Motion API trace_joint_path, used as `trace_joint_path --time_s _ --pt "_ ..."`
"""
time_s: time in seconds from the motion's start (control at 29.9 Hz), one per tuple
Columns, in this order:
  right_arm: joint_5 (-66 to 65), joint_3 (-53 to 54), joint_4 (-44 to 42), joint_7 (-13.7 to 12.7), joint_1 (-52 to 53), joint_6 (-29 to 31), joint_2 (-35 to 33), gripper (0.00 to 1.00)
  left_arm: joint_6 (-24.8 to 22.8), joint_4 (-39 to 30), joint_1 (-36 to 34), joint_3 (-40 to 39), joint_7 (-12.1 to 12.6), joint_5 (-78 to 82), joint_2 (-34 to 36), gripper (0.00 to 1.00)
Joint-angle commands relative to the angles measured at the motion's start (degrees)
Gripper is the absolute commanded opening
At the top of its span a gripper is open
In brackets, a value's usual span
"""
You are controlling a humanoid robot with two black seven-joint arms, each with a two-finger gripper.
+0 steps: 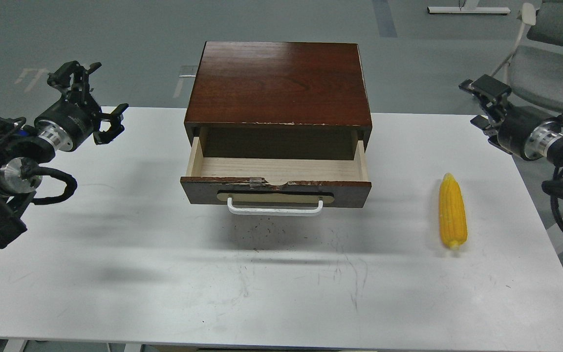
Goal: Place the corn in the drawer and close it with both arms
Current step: 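Move the right gripper down to the yellow corn and grasp it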
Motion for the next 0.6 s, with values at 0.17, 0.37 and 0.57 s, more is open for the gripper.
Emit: trace_joint_path --time_s 0.17,0.37,0.57 --pt "-14.9 -10.7 12.7 -5.0 -1.4 -3.4 -9.3 0.94 0.0 -4.4 0.9 0.3 0.1 0.4 0.3 0.98" --pt "-15.1 -13.6 14.4 -8.5 -3.3 -6.1 -10.0 0.93 0.0 -4.4 1.2 0.2 0.0 0.3 0.3 0.98" --pt "-15.4 -15.8 12.9 -10.0 -5.3 -6.5 -7.4 0.91 0.0 -4.4 1.3 0.2 0.0 0.4 0.6 0.98"
